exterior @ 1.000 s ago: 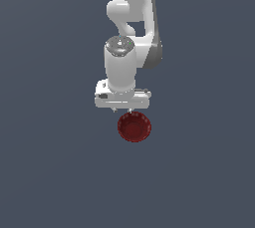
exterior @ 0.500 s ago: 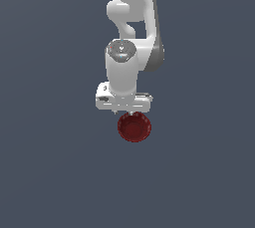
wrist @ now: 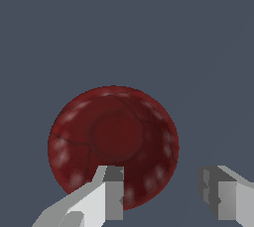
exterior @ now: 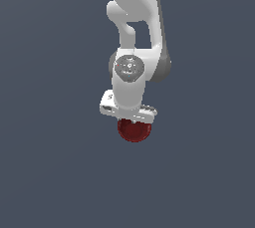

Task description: Pick up the object and move it to a goal position.

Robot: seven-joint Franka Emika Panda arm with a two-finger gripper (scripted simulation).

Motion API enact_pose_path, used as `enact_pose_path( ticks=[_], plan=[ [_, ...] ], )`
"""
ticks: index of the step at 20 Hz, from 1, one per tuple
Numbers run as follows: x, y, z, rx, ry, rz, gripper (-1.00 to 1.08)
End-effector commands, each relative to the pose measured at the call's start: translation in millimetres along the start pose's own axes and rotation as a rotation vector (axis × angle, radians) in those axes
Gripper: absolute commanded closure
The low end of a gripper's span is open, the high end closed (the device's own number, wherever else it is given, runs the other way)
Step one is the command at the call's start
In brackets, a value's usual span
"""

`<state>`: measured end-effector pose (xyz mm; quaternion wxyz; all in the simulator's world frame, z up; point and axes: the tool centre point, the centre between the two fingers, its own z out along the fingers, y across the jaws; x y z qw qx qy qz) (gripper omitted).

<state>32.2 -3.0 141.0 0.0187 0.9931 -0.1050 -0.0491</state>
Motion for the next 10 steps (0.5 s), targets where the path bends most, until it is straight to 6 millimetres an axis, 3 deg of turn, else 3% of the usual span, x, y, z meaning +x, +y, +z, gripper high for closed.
enact_pose_path(
  ticks=[1,10],
  plan=[
    [6.4,-7.1,4.9,-0.014,-0.023,0.049,-0.2],
    [24.3,-33.9,24.2,-0.082,-0.098,0.228,-0.2]
  ],
)
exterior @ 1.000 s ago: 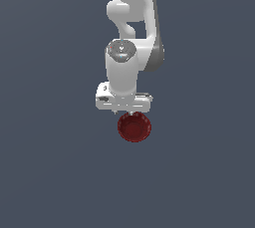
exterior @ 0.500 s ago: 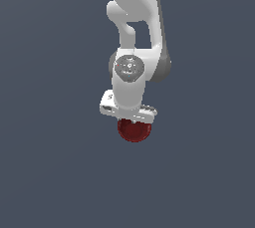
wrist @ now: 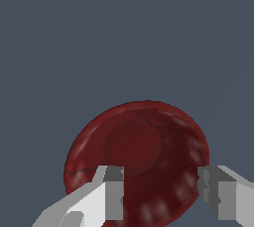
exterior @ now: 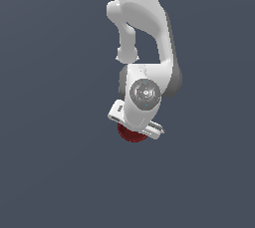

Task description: Pick up the object and move it to a goal position.

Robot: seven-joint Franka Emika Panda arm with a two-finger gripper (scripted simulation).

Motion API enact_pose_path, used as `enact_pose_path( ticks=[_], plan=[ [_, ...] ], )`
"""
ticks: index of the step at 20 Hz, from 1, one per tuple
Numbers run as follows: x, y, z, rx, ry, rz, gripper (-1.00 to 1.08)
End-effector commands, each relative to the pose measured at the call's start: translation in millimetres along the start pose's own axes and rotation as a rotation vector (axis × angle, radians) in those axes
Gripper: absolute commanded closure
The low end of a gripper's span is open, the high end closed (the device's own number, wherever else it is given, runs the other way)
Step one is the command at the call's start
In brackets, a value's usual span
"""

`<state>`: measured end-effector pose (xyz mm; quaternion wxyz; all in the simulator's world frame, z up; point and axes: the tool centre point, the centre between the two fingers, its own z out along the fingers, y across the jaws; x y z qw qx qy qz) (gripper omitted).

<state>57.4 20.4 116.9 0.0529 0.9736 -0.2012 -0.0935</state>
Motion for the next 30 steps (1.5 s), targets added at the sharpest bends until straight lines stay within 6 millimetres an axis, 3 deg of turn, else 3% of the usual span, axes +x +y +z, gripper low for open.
enact_pose_path(
  ticks=[1,17,30],
  plan=[
    [2.6,-8.7,4.8,-0.023,-0.018,0.051,-0.2],
    [-0.2,-60.0,37.6,-0.189,-0.082,0.349,-0.2],
    [-8.3,-76.0,49.3,-0.252,-0.084,0.443,-0.2]
  ],
)
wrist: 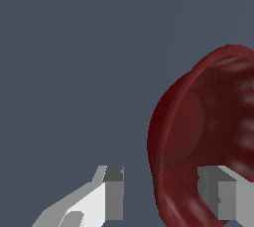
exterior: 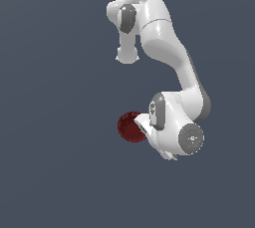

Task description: Pick up the object and move it to a goal position.

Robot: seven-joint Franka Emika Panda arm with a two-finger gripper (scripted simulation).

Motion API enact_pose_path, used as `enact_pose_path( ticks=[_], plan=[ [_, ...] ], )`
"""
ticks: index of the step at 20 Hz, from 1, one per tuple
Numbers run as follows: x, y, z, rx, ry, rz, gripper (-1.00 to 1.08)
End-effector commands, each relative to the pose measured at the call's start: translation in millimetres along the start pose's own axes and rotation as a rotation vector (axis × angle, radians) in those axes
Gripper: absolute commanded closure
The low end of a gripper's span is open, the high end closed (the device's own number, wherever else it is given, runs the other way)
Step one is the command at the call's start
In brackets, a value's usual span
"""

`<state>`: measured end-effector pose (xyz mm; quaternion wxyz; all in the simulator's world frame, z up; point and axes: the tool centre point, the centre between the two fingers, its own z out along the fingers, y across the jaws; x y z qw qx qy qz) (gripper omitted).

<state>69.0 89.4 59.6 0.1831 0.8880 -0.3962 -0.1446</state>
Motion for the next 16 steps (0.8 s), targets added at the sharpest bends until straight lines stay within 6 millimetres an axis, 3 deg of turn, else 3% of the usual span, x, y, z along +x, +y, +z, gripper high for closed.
enact_pose_path(
  ticks=[1,7,16],
  plan=[
    [-0.7,-0.5,0.0,-0.002,0.0,0.005,-0.2],
    [-0.6,-0.3,3.8,-0.001,0.0,0.002,-0.2],
    [-0.7,0.2,25.8,-0.003,0.0,0.006,-0.2]
  ],
)
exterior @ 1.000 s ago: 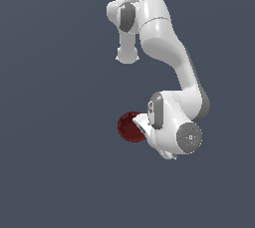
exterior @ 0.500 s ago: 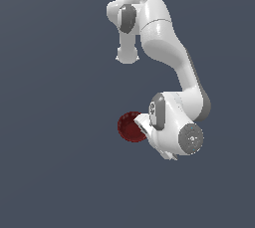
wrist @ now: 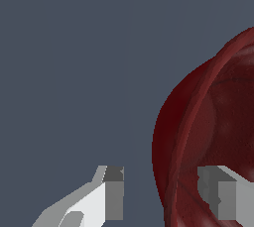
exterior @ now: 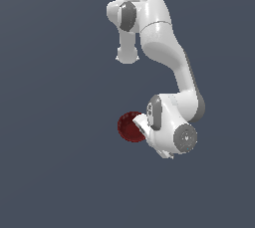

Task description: Pick up the object and move it to a goal position.

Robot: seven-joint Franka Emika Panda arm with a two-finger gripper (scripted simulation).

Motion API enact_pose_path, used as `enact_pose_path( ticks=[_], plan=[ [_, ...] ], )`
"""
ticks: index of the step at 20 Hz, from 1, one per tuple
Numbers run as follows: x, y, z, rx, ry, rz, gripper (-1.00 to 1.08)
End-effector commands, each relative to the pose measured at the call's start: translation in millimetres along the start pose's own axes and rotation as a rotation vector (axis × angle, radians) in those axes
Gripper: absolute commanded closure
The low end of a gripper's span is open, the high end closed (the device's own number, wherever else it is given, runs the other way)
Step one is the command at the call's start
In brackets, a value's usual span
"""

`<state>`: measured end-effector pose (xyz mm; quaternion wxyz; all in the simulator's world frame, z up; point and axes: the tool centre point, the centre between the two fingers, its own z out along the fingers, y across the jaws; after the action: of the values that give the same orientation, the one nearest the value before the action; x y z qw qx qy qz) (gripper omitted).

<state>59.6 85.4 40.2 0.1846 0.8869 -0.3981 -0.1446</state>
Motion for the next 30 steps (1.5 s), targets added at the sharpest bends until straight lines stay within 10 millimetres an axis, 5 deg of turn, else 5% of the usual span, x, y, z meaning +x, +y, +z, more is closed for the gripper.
enact_pose_path(
  ticks=[1,4,5,20,30],
  plan=[
    [0.1,-0.1,5.5,0.0,0.0,0.001,-0.2],
    [0.1,-0.4,8.1,0.0,0.0,0.001,-0.2],
    [0.1,-0.4,8.1,0.0,0.0,0.001,1.08],
    [5.6,4.8,9.1,0.0,0.0,0.001,1.08],
    [58.1,54.4,20.9,-0.001,-0.001,0.001,1.08]
  ],
)
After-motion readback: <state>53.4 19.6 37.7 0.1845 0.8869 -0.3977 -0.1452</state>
